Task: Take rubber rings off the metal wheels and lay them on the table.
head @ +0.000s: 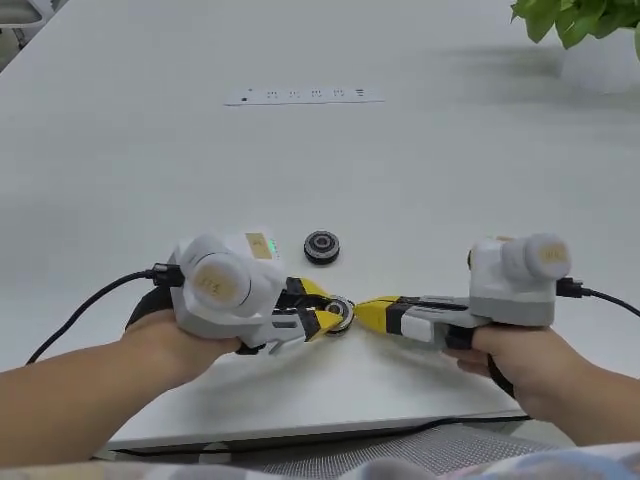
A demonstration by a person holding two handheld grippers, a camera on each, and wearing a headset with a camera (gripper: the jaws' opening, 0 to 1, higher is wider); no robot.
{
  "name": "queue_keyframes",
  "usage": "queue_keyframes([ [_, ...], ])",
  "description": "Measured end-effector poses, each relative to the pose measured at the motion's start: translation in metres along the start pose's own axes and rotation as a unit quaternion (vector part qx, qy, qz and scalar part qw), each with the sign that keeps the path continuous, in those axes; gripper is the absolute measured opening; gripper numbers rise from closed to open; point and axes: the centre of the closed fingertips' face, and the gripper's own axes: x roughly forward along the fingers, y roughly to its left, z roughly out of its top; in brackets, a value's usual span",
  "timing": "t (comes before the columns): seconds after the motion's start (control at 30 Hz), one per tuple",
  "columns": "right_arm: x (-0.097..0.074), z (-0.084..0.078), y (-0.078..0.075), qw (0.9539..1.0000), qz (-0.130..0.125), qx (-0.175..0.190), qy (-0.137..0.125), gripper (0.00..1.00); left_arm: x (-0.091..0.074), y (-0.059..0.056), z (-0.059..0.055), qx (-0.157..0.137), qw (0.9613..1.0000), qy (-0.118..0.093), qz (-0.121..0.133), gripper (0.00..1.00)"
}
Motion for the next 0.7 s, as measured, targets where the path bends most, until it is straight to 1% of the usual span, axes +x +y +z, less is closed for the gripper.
queue_keyframes([
  [0.23, -0.0003, 0.0014, 0.005, 0.9999, 0.002, 0.013, -0.008, 0.0, 0.0004, 0.0003, 0.0002, -0.002, 1.0, -0.001, 0.001, 0.12],
  [0.33, -0.0007, 0.0019, 0.0035, 0.9998, 0.003, 0.017, -0.009, 0.0, 0.0005, 0.0003, 0.0003, -0.003, 1.0, -0.001, 0.001, 0.12],
  [0.47, -0.0006, 0.002, 0.0049, 0.9999, 0.003, 0.012, -0.007, 0.0, 0.0005, 0.0003, 0.0003, -0.004, 1.0, -0.001, 0.001, 0.12],
  [0.7, -0.0002, 0.0025, 0.0052, 1.0, 0.004, -0.008, 0.001, 0.0, 0.0006, 0.0006, 0.0002, -0.003, 1.0, 0.0, 0.002, 0.12],
])
